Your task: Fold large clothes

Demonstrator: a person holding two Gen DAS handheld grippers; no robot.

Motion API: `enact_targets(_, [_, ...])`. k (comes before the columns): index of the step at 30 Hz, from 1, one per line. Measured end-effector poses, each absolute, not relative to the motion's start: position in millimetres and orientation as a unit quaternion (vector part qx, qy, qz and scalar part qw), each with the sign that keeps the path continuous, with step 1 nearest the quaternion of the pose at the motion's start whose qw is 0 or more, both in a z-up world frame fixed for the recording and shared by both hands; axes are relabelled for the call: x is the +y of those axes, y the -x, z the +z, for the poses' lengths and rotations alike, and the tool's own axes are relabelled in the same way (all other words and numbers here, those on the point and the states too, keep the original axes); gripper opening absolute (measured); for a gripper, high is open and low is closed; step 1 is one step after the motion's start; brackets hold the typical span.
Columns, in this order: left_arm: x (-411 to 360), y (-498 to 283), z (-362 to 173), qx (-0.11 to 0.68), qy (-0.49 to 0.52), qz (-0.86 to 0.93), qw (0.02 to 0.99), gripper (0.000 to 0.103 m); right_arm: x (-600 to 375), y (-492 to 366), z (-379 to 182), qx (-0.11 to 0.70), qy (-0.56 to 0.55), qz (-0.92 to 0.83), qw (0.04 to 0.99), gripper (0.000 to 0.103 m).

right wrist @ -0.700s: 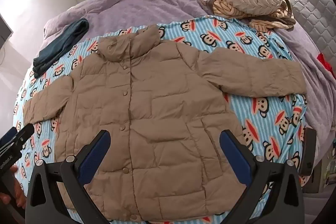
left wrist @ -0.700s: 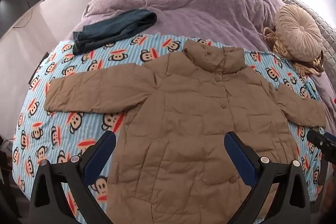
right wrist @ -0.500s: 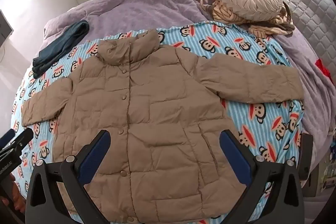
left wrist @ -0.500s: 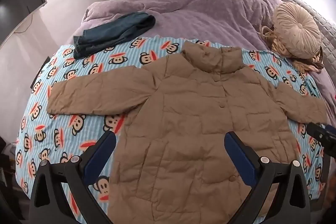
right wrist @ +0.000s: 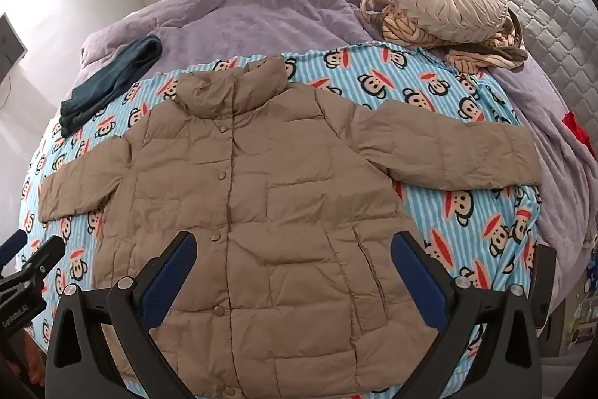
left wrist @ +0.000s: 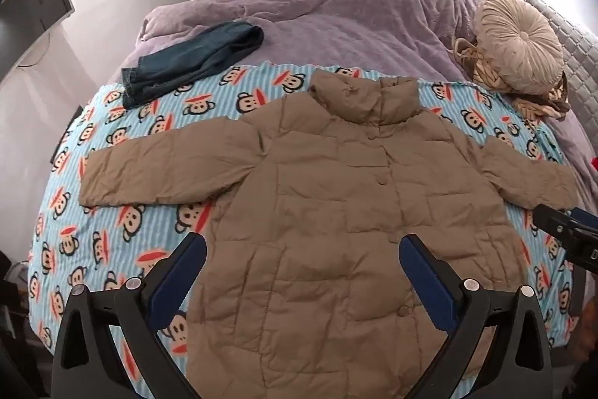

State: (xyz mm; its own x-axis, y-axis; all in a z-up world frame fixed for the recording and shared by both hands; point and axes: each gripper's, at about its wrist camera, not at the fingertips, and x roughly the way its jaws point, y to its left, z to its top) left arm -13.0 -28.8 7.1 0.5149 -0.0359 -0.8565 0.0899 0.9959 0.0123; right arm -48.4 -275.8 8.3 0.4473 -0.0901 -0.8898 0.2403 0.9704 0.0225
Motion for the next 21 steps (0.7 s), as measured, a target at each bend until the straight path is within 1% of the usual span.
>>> enact_targets(21, [-17.6,11.4,5.2,0.498,-0.020,-0.015,0.867,0.103,-277.9,46.4,1.9,0.519,-0.075,-0.095,0.846,0.103])
